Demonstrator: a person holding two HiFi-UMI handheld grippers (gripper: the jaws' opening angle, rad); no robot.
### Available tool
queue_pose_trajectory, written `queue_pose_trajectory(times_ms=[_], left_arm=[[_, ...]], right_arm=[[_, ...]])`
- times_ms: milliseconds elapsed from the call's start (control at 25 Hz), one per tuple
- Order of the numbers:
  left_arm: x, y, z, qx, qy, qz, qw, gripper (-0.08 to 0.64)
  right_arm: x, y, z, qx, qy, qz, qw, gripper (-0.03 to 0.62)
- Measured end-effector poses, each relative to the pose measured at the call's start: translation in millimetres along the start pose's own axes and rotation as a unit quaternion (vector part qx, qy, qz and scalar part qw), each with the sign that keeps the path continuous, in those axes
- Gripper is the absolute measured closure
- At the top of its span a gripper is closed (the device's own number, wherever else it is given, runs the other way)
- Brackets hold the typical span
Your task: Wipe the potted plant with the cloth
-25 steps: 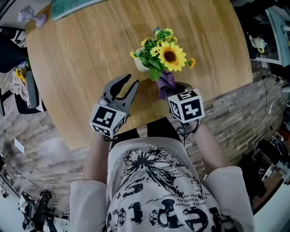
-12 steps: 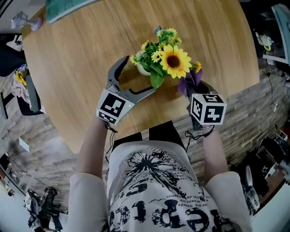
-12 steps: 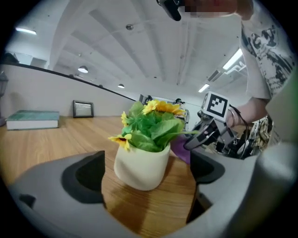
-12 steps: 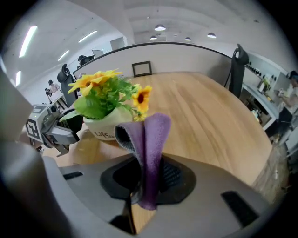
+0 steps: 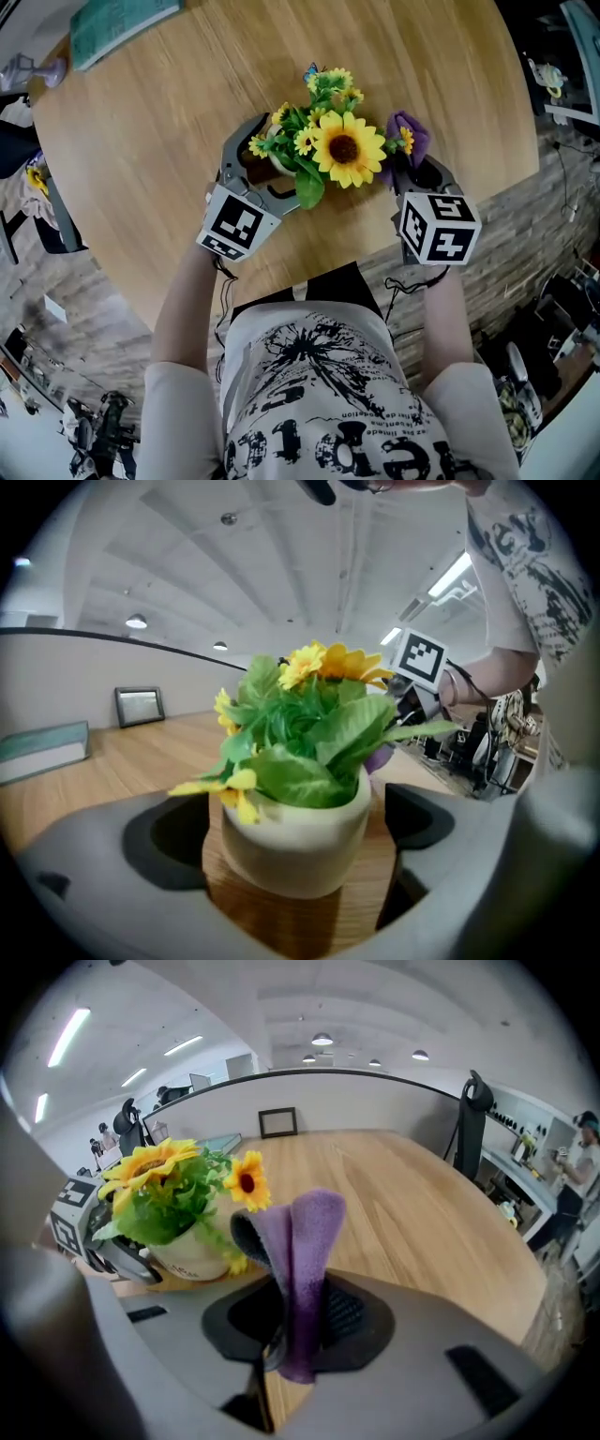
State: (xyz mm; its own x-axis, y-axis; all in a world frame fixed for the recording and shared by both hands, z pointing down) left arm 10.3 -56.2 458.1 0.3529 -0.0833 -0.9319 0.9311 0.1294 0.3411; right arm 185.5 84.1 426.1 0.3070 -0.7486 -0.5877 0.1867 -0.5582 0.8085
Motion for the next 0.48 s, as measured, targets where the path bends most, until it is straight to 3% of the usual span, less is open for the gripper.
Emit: queue_pose_trajectory(times_ms=[240,480], left_arm=[[2,15,6,0.000,0.024,0.010,0.9997,-0.017],[-3,22,6,-0.030,0.045,0.037,0.9979,0.020]], right_arm=[[12,10,-6,0.019,0.001,-0.007,1.000,0.514],[9,16,-9,0.033,-0.011,0.003,0.999,0.514]])
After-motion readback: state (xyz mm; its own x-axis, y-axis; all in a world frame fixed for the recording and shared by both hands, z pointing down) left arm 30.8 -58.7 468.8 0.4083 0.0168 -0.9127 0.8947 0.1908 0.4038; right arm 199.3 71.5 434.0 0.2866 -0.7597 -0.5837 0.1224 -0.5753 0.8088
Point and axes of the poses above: the fingertips, and each gripper's own axes: y forward along the fingers, z to its left, x out of its top, the point moved 7 cm from there along -y, backward along the fingers, and after that the axes turned 4 degrees about -z, right-handed, at the moved point
